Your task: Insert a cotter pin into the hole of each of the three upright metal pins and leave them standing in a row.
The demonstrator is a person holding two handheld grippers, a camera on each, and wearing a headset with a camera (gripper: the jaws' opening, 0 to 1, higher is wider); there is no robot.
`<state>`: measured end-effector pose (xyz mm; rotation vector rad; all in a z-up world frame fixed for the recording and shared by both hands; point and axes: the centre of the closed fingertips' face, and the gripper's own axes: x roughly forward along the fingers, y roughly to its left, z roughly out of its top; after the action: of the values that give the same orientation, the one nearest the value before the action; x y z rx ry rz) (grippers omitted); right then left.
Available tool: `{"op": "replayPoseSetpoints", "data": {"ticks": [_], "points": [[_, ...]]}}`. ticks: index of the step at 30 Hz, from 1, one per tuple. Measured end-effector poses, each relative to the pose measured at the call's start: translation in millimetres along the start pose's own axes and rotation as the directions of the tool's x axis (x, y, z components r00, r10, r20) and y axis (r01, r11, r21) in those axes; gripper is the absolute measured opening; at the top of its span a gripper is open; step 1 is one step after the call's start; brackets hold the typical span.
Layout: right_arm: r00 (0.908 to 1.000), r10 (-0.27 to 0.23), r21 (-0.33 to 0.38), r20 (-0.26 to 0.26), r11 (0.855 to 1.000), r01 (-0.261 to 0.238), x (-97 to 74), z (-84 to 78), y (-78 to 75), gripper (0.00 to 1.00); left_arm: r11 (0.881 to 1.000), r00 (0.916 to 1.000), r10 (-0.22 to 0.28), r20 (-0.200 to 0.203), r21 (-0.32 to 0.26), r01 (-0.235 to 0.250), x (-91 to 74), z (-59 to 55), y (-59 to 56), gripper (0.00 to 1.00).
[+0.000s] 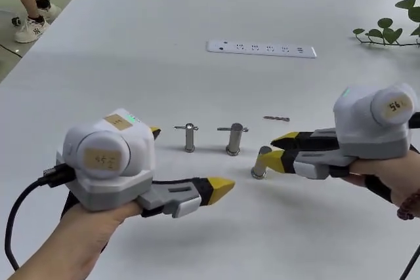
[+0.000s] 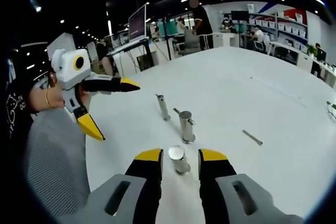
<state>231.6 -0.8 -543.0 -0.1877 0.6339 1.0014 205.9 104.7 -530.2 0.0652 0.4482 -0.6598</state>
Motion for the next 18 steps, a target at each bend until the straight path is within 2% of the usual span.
{"op": "replayPoseSetpoints", "data": {"ticks": [3,5,7,11,13,16,18], "points": [[0.9997,-0.016,0.031,-0.020,0.999,0.016,-3.5,1.2,-8.2,0.25,1.000,1.0000,0.003,0.000,-0.002,-0.003,-0.4,-0.2,0.2,0.91],[0.9992,-0.037,0.002,-0.015,0.999,0.037,-7.4,5.3,-14.9,0.23,1.000,1.0000,0.003,0.004,-0.002,-0.003,-0.4,0.6,0.4,0.91],[0.9990,-0.043,0.006,-0.013,0.999,0.043,-9.3,9.0,-19.7,0.21,1.000,1.0000,0.002,0.008,0.003,-0.002,-0.5,1.4,0.0,0.92],[0.9969,-0.063,-0.002,-0.046,0.998,0.063,-11.4,12.3,-35.0,0.21,1.000,1.0000,0.000,0.005,0.018,0.000,0.4,1.0,-1.6,0.92],[0.9963,-0.063,-0.014,-0.058,0.998,0.062,-7.6,12.5,-47.5,0.21,1.000,1.0000,0.001,-0.002,0.019,-0.001,0.4,-0.3,-1.2,0.92],[0.9938,-0.075,-0.035,-0.082,0.997,0.072,-7.6,13.3,-57.7,0.21,1.000,0.9996,-0.001,0.029,-0.016,0.001,0.2,4.7,-1.4,0.93],[0.9924,-0.076,-0.046,-0.096,0.996,0.072,-6.0,13.4,-64.2,0.21,1.000,0.9995,-0.002,0.032,-0.022,0.003,-0.2,4.8,-1.1,0.93]]}}
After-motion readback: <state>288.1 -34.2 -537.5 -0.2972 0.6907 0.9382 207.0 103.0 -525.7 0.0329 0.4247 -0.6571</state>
